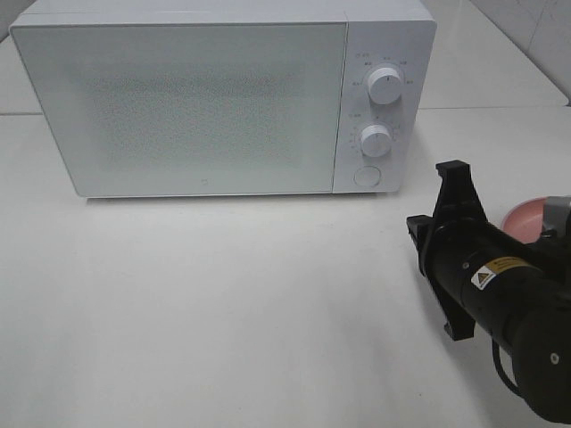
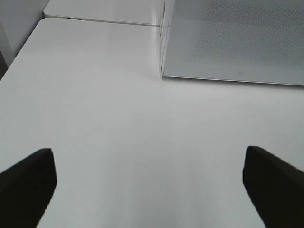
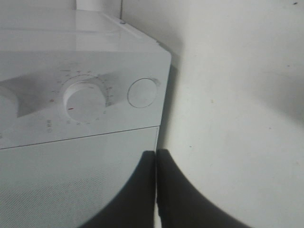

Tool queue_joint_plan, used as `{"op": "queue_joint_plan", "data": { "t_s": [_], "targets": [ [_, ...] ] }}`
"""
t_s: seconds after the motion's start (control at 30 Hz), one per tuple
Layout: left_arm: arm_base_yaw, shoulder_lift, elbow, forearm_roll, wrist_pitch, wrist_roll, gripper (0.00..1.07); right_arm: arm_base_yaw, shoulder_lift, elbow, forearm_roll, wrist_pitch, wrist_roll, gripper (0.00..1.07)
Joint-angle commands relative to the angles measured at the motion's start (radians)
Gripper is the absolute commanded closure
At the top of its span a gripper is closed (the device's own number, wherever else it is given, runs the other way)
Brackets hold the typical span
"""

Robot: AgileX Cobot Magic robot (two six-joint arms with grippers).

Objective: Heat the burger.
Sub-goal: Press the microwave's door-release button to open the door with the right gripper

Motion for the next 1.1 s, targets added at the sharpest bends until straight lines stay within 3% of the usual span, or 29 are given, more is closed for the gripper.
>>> {"op": "queue_joint_plan", "data": {
  "t_s": [0.03,0.73,1.1],
  "targets": [
    [-0.001,-0.016,0.001,0.000,0.002,0.000,0.07,0.001,0.047,-0.026,-0.012,-0.001,0.058,1.07],
    [-0.001,-0.016,0.001,0.000,0.002,0.000,0.07,0.001,0.243,-0.223,-0.030,0.022,0.106,1.07],
    [-0.001,-0.016,0.001,0.000,0.002,0.000,0.07,-0.084,0.278,-0.308,-0.031,0.049,0.103,1.07]
  ]
}}
